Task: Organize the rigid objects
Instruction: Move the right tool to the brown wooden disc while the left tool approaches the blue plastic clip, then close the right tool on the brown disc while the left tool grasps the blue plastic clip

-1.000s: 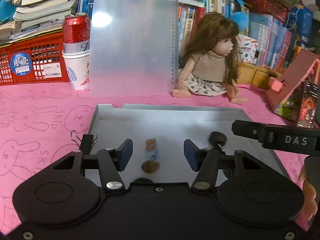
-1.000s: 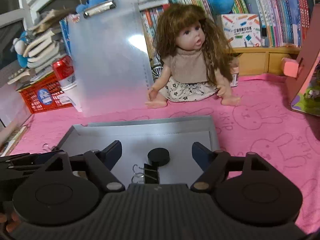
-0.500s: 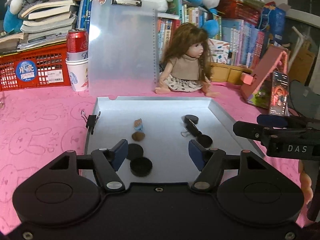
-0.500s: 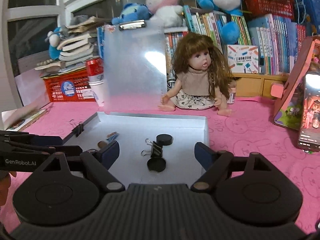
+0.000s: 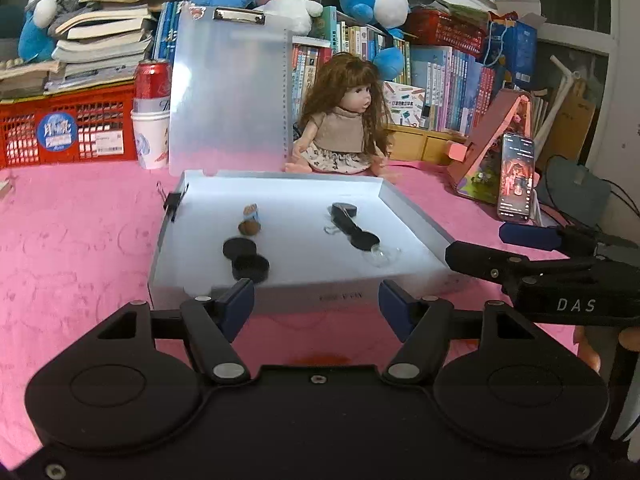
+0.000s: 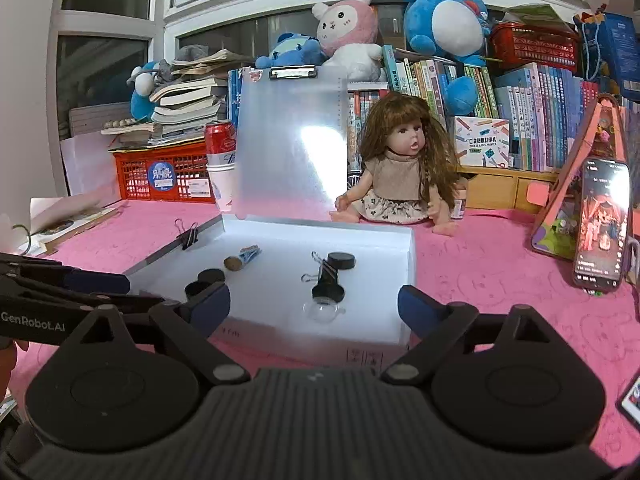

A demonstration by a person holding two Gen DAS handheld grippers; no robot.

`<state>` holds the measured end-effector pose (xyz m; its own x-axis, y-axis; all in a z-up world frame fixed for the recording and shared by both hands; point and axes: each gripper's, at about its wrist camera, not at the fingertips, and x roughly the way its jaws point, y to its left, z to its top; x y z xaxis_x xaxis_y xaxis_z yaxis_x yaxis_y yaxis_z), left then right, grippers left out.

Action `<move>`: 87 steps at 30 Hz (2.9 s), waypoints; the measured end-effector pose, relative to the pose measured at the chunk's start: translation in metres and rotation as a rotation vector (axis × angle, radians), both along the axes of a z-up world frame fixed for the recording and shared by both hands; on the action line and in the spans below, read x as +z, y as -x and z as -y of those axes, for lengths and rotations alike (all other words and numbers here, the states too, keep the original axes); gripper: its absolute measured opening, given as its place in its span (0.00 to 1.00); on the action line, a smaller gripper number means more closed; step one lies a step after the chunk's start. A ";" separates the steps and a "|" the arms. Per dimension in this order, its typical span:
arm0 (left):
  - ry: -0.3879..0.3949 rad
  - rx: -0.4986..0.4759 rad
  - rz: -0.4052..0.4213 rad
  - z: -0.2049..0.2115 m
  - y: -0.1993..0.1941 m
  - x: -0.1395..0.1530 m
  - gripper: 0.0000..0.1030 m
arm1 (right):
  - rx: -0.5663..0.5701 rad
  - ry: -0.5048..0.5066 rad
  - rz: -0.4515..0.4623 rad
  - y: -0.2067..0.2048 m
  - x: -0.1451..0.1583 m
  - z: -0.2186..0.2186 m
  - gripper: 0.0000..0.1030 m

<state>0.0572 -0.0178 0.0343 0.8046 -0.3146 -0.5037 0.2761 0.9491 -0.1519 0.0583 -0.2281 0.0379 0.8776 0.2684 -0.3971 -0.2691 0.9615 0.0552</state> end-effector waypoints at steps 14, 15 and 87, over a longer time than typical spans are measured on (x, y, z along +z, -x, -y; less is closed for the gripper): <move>-0.045 0.009 0.002 0.000 0.037 -0.021 0.67 | -0.022 0.040 -0.023 0.034 -0.030 0.003 0.97; -0.053 0.006 -0.002 0.000 0.037 -0.023 0.67 | -0.024 0.042 -0.028 0.035 -0.032 0.003 0.97; -0.107 -0.046 0.001 0.012 0.027 -0.051 0.34 | 0.104 0.107 -0.098 0.023 -0.056 -0.035 0.29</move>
<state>0.0298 -0.0294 -0.0167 0.7910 -0.2957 -0.5356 0.3194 0.9463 -0.0506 0.0355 -0.1926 -0.0183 0.8029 0.3071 -0.5109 -0.3658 0.9306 -0.0154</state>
